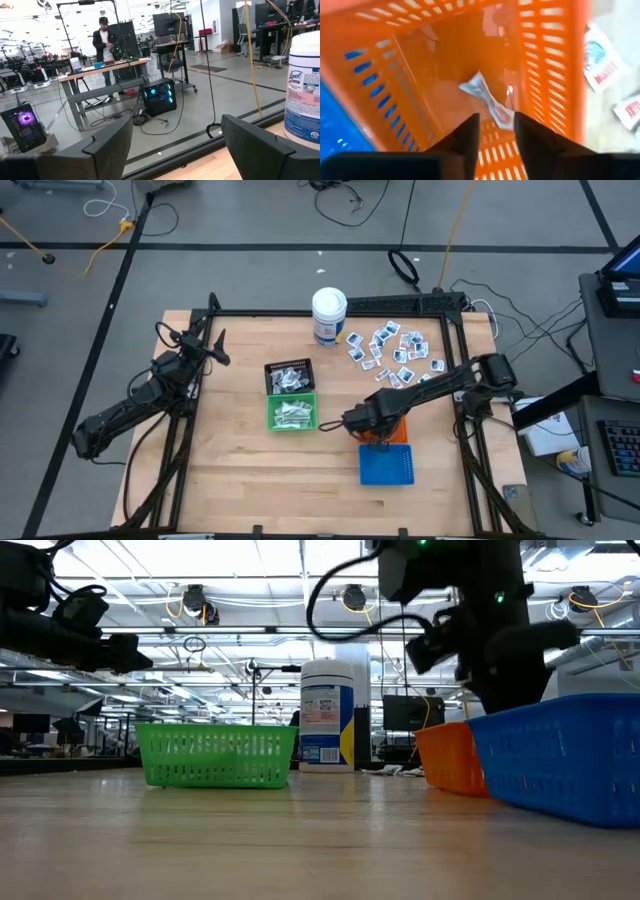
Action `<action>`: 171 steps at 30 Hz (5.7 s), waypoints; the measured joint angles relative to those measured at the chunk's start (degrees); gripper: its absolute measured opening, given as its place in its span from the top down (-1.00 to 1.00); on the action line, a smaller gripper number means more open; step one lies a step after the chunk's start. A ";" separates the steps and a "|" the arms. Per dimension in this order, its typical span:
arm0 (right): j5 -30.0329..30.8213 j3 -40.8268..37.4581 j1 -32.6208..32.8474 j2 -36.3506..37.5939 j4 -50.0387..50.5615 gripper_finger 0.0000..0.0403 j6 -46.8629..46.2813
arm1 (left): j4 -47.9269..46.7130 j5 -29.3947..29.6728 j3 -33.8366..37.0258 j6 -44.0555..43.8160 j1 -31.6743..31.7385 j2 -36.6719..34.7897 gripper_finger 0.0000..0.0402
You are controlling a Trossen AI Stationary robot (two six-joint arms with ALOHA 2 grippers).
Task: Pick & Place First Aid Supplies
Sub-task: Put the orange pad into the orange bin
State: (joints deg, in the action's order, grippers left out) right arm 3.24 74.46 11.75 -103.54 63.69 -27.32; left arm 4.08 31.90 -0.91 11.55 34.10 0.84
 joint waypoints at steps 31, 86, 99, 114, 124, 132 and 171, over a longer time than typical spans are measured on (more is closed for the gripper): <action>-0.05 0.04 -21.59 12.50 1.23 0.16 -13.75 | 0.00 0.00 0.00 0.00 0.01 0.00 -0.52; -11.03 -22.88 -34.35 7.40 -18.25 0.82 -20.03 | 0.00 -0.02 0.00 0.00 -0.01 0.00 -0.52; -10.82 -14.82 -34.32 9.74 -6.78 0.98 -15.01 | 0.01 -0.02 0.00 0.00 0.00 0.00 -0.52; -8.84 -1.14 -34.18 9.63 12.07 0.99 4.41 | 0.02 0.00 0.00 0.00 -0.01 0.02 -0.52; -7.51 2.52 -28.59 9.63 11.73 1.00 11.06 | 0.02 0.00 0.00 0.00 -0.01 0.02 -0.52; -7.77 4.76 -15.93 9.63 11.36 1.00 12.02 | 0.00 -0.02 0.00 0.00 0.01 0.02 -0.52; -1.83 -7.28 -1.03 7.07 -3.73 0.57 10.87 | 0.01 -0.01 0.00 0.00 0.01 0.01 -0.52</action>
State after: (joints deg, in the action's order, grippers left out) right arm 1.42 67.18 10.72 -96.47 59.96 -16.44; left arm 4.09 31.89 -0.91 11.55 34.11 0.85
